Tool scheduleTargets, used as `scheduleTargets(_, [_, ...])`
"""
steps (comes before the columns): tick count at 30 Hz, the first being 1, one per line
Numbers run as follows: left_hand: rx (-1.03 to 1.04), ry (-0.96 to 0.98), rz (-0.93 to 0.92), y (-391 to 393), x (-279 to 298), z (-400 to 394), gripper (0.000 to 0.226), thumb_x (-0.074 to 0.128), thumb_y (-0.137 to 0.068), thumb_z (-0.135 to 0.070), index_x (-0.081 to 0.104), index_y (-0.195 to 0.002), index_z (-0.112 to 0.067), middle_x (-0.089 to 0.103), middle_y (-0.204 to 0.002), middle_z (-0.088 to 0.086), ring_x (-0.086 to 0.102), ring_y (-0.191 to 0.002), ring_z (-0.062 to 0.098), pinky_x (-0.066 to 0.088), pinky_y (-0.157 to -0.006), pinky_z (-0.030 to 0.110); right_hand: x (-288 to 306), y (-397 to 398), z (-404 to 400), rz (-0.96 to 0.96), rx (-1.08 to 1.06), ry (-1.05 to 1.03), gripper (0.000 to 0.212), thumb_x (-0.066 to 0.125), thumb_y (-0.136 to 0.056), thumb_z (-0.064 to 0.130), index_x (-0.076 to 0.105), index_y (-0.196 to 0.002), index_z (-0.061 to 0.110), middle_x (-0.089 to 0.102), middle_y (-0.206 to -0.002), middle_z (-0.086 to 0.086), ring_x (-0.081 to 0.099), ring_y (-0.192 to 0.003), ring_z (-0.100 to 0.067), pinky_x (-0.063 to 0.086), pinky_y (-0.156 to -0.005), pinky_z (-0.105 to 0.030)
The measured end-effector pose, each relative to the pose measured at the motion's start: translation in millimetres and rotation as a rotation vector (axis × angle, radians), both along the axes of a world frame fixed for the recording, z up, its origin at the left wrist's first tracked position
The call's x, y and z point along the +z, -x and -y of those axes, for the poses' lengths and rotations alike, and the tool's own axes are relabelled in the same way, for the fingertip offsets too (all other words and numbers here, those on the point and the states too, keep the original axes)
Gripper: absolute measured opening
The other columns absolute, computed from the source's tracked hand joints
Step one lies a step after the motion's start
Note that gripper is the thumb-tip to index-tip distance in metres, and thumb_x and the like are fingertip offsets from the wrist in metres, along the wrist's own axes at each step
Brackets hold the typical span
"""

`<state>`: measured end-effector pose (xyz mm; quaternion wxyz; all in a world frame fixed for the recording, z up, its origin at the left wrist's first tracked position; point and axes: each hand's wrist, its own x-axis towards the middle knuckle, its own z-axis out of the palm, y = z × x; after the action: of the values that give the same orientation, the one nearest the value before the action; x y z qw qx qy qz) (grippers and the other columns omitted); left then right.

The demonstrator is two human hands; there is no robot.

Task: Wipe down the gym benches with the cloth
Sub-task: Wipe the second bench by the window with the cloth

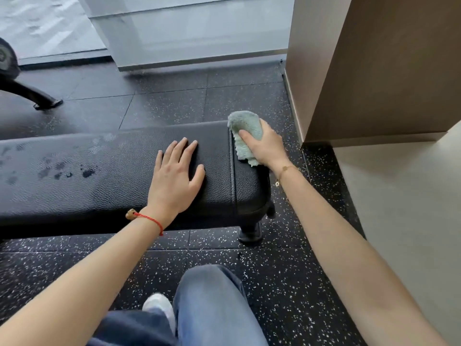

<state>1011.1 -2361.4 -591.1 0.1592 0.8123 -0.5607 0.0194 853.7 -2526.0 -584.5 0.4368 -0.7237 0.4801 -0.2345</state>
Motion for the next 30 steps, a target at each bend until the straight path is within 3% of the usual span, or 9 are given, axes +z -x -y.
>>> scheduleTargets(3, [0.000, 0.001, 0.001, 0, 1, 0, 0.056, 0.041, -0.098, -0.042, 0.030, -0.151, -0.024, 0.026, -0.159, 0.001, 0.017, -0.148, 0.020, 0.009, -0.122, 0.045, -3, 5, -1, 0.075, 0.007, -0.018, 0.060, 0.060, -0.092, 0.044, 0.043, -0.142, 0.016, 0.061, -0.127, -0.004, 0.058, -0.117, -0.022, 0.047, -0.100, -0.033])
scheduleTargets(9, [0.004, -0.018, 0.003, 3, 2, 0, 0.056, 0.040, -0.099, -0.040, 0.028, -0.152, -0.023, 0.024, -0.160, 0.001, 0.014, -0.149, 0.020, 0.007, -0.123, 0.046, -29, 51, -79, 0.154, 0.008, -0.044, 0.081, 0.061, -0.087, 0.052, 0.022, -0.153, 0.025, 0.054, -0.135, -0.002, 0.058, -0.117, -0.022, 0.052, -0.098, -0.044])
scheduleTargets(15, [-0.005, -0.029, -0.001, 5, 2, -2, 0.061, 0.032, -0.096, -0.045, 0.028, -0.152, -0.022, 0.023, -0.160, 0.003, 0.013, -0.150, 0.021, 0.006, -0.123, 0.045, -2, 9, 0, 0.135, -0.005, -0.108, 0.054, 0.061, -0.093, 0.041, 0.046, -0.139, 0.014, 0.061, -0.126, -0.002, 0.059, -0.113, -0.016, 0.046, -0.088, -0.023])
scheduleTargets(19, [-0.004, -0.021, 0.000, 4, 1, -1, 0.058, 0.035, -0.097, -0.044, 0.029, -0.152, -0.022, 0.024, -0.160, 0.003, 0.015, -0.149, 0.021, 0.008, -0.123, 0.046, -14, 32, -43, 0.210, -0.020, -0.103, 0.057, 0.060, -0.092, 0.043, 0.042, -0.142, 0.022, 0.061, -0.120, 0.003, 0.064, -0.102, -0.014, 0.054, -0.070, -0.013])
scheduleTargets(21, [0.001, -0.020, 0.005, 3, 1, 0, 0.060, 0.034, -0.096, -0.045, 0.029, -0.151, -0.022, 0.025, -0.160, 0.003, 0.016, -0.149, 0.022, 0.008, -0.122, 0.046, -25, 53, -86, 0.215, -0.011, -0.079, 0.069, 0.060, -0.090, 0.048, 0.031, -0.149, 0.026, 0.058, -0.130, 0.002, 0.062, -0.111, -0.017, 0.057, -0.085, -0.026])
scheduleTargets(24, [0.004, -0.029, 0.007, 4, 0, 0, 0.061, 0.032, -0.096, -0.046, 0.029, -0.152, -0.023, 0.024, -0.160, 0.003, 0.015, -0.149, 0.021, 0.007, -0.123, 0.046, -30, 61, -106, 0.129, -0.018, 0.061, 0.083, 0.059, -0.090, 0.051, 0.019, -0.155, 0.019, 0.040, -0.152, -0.002, 0.042, -0.136, -0.018, 0.039, -0.113, -0.036])
scheduleTargets(26, [0.003, -0.025, 0.009, 4, 0, 0, 0.058, 0.036, -0.099, -0.043, 0.028, -0.152, -0.023, 0.024, -0.160, 0.003, 0.015, -0.149, 0.021, 0.007, -0.123, 0.046, -20, 48, -82, 0.124, -0.003, 0.029, 0.083, 0.062, -0.090, 0.047, 0.019, -0.154, 0.015, 0.043, -0.148, -0.004, 0.047, -0.131, -0.020, 0.046, -0.105, -0.030])
scheduleTargets(28, [0.009, -0.018, 0.001, 4, 0, 0, 0.056, 0.040, -0.100, -0.041, 0.028, -0.152, -0.023, 0.024, -0.160, 0.002, 0.014, -0.150, 0.021, 0.007, -0.123, 0.045, -7, 28, -44, 0.116, 0.015, -0.039, 0.080, 0.062, -0.091, 0.044, 0.022, -0.153, 0.014, 0.051, -0.139, -0.005, 0.054, -0.117, -0.018, 0.053, -0.081, -0.015])
scheduleTargets(30, [0.010, -0.013, -0.006, 4, 1, 0, 0.057, 0.041, -0.099, -0.041, 0.028, -0.152, -0.023, 0.024, -0.160, 0.002, 0.014, -0.150, 0.020, 0.007, -0.123, 0.044, 2, 14, -16, 0.079, 0.023, -0.058, 0.077, 0.061, -0.092, 0.044, 0.025, -0.152, 0.013, 0.052, -0.138, -0.007, 0.054, -0.120, -0.020, 0.053, -0.090, -0.024])
